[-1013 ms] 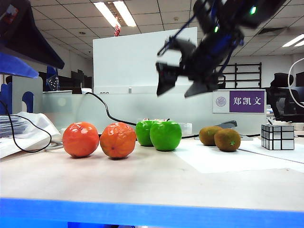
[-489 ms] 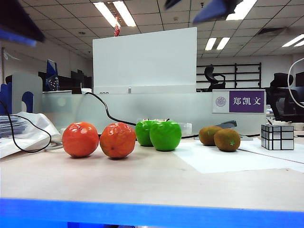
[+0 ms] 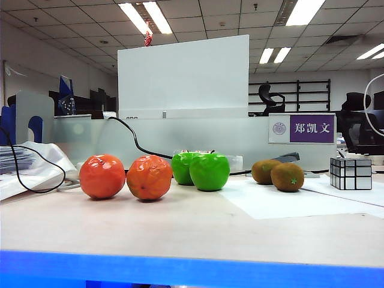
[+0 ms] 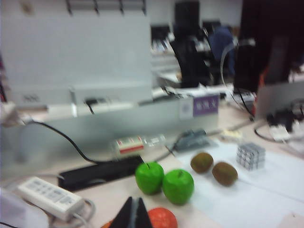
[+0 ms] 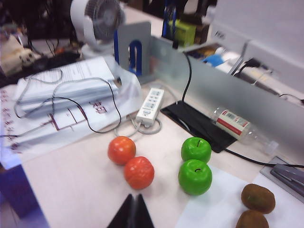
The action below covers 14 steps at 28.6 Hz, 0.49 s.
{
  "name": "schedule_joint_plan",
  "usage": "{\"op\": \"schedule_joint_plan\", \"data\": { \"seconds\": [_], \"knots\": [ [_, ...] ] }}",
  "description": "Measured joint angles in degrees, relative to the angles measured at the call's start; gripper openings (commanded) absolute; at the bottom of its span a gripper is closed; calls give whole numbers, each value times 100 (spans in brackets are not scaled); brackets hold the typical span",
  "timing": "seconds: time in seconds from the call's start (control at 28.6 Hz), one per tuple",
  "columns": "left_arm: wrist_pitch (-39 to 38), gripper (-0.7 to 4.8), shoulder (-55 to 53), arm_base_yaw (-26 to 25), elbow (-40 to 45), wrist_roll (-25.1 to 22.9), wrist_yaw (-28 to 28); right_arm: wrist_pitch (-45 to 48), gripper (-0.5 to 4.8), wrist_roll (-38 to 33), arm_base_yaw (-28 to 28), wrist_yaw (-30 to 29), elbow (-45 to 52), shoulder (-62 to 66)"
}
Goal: Put the same fruits together.
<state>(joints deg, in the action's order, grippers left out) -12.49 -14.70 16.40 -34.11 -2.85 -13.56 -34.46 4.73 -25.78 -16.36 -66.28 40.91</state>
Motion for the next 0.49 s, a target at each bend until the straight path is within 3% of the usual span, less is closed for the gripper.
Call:
{"op": "schedule_joint_plan", "data": {
  "seconds": [0.28,0.49],
  "knots": [
    [-566,-5,896,2,83,216,413,-50,-5,-356,-11,1058,1493,-2570],
    [-743,-5,1137,2,494,424,483,-31,-6,-614,-9,1515,2533,-4076]
  ]
}}
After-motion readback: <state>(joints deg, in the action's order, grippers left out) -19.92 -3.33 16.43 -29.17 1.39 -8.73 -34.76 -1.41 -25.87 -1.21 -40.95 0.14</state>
